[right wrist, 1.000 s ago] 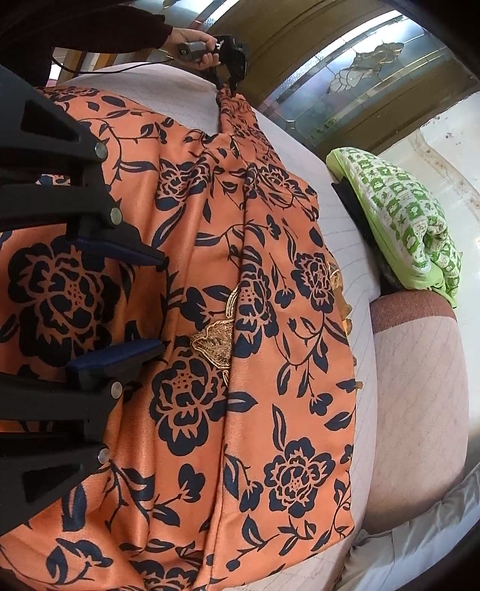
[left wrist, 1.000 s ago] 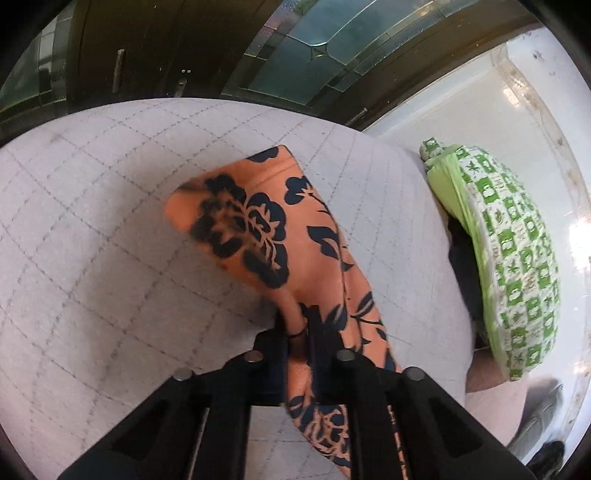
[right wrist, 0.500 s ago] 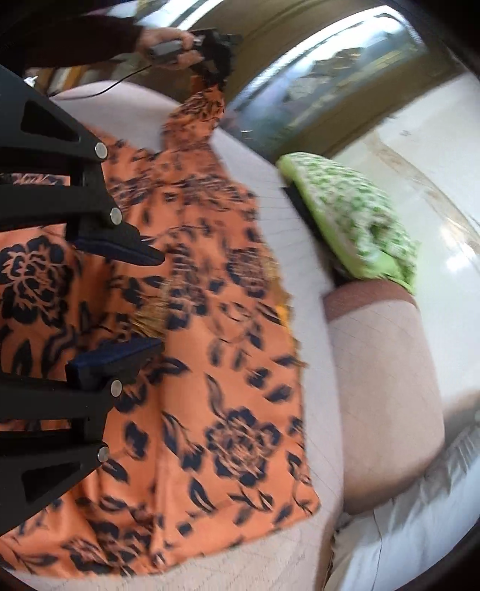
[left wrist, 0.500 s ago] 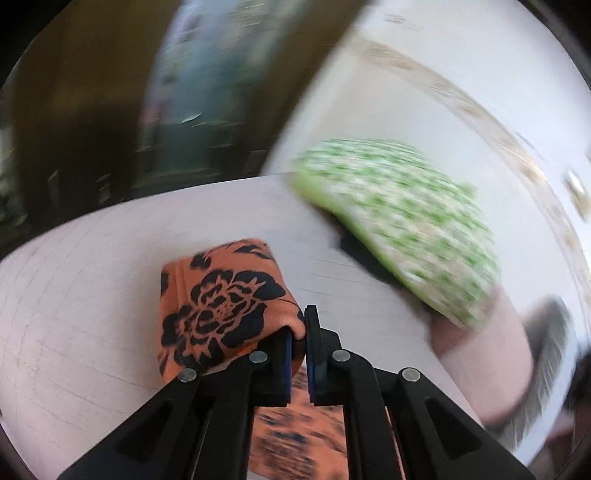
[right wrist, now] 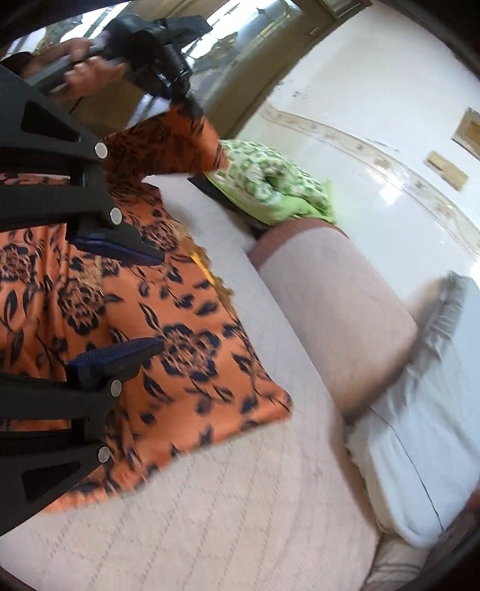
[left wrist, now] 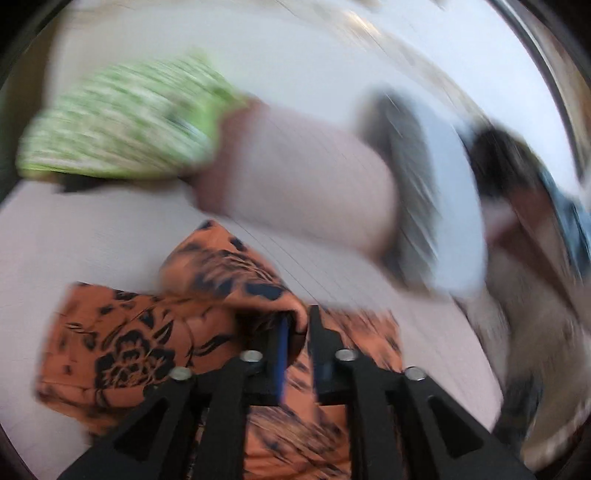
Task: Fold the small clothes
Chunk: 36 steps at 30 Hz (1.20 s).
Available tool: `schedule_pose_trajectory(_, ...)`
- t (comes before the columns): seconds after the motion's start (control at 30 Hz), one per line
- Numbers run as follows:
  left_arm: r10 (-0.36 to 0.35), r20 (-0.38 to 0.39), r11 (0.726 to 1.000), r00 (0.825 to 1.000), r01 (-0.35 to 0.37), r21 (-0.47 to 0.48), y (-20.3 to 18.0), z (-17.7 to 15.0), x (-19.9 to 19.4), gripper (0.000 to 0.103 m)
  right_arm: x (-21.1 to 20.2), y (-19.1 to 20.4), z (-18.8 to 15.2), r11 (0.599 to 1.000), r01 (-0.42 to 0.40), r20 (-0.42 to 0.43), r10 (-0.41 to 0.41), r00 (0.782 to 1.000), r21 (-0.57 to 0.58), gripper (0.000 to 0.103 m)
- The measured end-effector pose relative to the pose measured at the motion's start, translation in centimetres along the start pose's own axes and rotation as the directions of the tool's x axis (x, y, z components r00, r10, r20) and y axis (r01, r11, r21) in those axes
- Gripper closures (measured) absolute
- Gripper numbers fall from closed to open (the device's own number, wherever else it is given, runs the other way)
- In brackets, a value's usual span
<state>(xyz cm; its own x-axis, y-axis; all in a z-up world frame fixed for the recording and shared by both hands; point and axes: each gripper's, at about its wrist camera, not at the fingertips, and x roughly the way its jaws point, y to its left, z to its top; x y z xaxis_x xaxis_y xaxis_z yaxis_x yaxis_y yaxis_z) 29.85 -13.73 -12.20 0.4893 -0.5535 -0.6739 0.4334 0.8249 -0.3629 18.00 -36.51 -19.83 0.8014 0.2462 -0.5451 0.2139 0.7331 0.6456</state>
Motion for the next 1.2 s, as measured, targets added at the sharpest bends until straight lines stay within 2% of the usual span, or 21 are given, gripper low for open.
schedule_pose_trajectory(0.03, -0.010, -0.040, 0.999, 0.999, 0.012, 0.038, -1.0, -0.4, 1.0, 0.057, -0.4, -0.3, 0.4, 0.999, 0.034, 0.018, -0.034, 0.999, -0.008, 0.058)
schedule_pose_trajectory(0.07, 0.006, -0.044, 0.998, 0.999, -0.003, 0.058, -1.2, -0.6, 1.2, 0.046, -0.7, -0.5, 0.6, 0.998, 0.056, 0.027, -0.056, 0.998, -0.013, 0.054)
schedule_pose_trajectory(0.13, 0.026, 0.023, 0.998, 0.999, -0.027, 0.063, -0.7, -0.3, -0.1, 0.043, -1.1, -0.9, 1.1, 0.996, 0.091, 0.041, -0.090, 0.995, -0.019, 0.044)
schedule_pose_trajectory(0.17, 0.017, 0.052, 0.999, 0.998, -0.020, 0.047, 0.1, 0.1, -1.1, 0.035, -1.2, -1.0, 1.3, 0.995, 0.099, 0.046, -0.098, 0.994, -0.021, 0.038)
schedule_pose_trajectory(0.2, 0.004, 0.094, 1.000, 0.996, -0.005, 0.014, 1.3, 0.6, -2.5, 0.025, -1.3, -1.1, 1.4, 0.995, 0.099, 0.052, -0.098, 0.994, -0.022, 0.036)
schedule_pose_trajectory(0.27, 0.027, 0.157, 0.999, 0.987, -0.020, -0.046, 3.7, 1.6, -3.7, 0.018, -1.1, -1.3, 1.6, 0.996, 0.091, 0.054, -0.090, 0.994, -0.021, 0.034)
schedule_pose_trajectory(0.3, 0.071, 0.178, 0.995, 0.981, -0.057, -0.083, 5.4, 2.0, -4.5, 0.017, -0.8, -1.2, 1.7, 0.996, 0.087, 0.045, -0.085, 0.995, -0.024, 0.034)
schedule_pose_trajectory(0.37, 0.165, 0.170, 0.982, 0.972, -0.144, -0.125, 7.7, 2.2, -4.7, 0.017, 0.1, -0.9, 1.5, 0.996, 0.073, 0.019, -0.072, 0.997, -0.041, 0.034)
schedule_pose_trajectory(0.4, 0.259, 0.135, 0.958, 0.957, -0.236, -0.162, 9.7, 2.2, -4.4, 0.017, 0.7, -0.6, 1.3, 0.997, 0.060, 0.001, -0.060, 0.998, -0.049, 0.034)
schedule_pose_trajectory(0.5, 0.412, 0.039, 0.891, 0.910, -0.394, -0.227, 14.0, 1.5, -3.4, 0.017, 3.3, 0.0, 1.1, 0.998, 0.005, -0.071, -0.010, 0.997, -0.058, 0.034)
schedule_pose_trajectory(0.63, 0.483, -0.082, 0.823, 0.872, -0.484, -0.296, 19.5, -0.2, -2.7, 0.017, 7.8, -0.2, 1.8, 0.997, -0.079, -0.168, 0.075, 0.983, -0.019, 0.034)
schedule_pose_trajectory(0.7, 0.521, -0.129, 0.788, 0.844, -0.533, -0.308, 21.2, -1.1, -2.6, 0.017, 9.7, 0.0, 1.9, 0.997, -0.078, -0.193, 0.071, 0.979, -0.029, 0.034)
schedule_pose_trajectory(0.73, 0.539, -0.144, 0.773, 0.830, -0.556, -0.307, 21.8, -1.4, -2.3, 0.017, 11.1, 0.1, 1.8, 0.998, -0.052, -0.211, 0.042, 0.977, -0.043, 0.034)
schedule_pose_trajectory(0.83, 0.574, -0.192, 0.751, 0.796, -0.606, -0.262, 22.9, -1.6, -0.8, 0.017, 13.7, -0.5, 0.8, 0.999, 0.004, -0.257, -0.016, 0.966, -0.045, 0.043)
schedule_pose_trajectory(0.9, 0.598, -0.223, 0.733, 0.770, -0.638, -0.237, 23.2, -1.6, 0.3, 0.017, 13.7, -0.2, 0.5, 0.997, 0.015, -0.231, -0.033, 0.972, -0.079, 0.052)
schedule_pose_trajectory(0.93, 0.608, -0.233, 0.723, 0.759, -0.651, -0.231, 23.0, -1.7, 0.5, 0.017, 13.6, 0.3, 0.4, 0.995, 0.019, -0.238, -0.041, 0.970, -0.093, 0.071)
schedule_pose_trajectory(0.97, 0.612, -0.236, 0.720, 0.754, -0.656, -0.227, 23.0, -1.9, 0.7, 0.017, 13.4, 0.5, 0.4, 0.995, 0.017, -0.241, -0.040, 0.970, -0.096, 0.086)
schedule_pose_trajectory(1.1, 0.617, -0.219, 0.728, 0.756, -0.654, -0.206, 22.2, -1.8, 0.7, 0.017, 11.5, 2.2, 1.0, 0.991, 0.007, -0.173, -0.031, 0.984, -0.137, 0.090)
schedule_pose_trajectory(1.2, 0.614, -0.215, 0.731, 0.760, -0.650, -0.210, 21.8, -1.8, 0.7, 0.017, 7.4, 3.3, 3.2, 0.981, 0.012, -0.033, -0.019, 0.999, -0.193, 0.093)
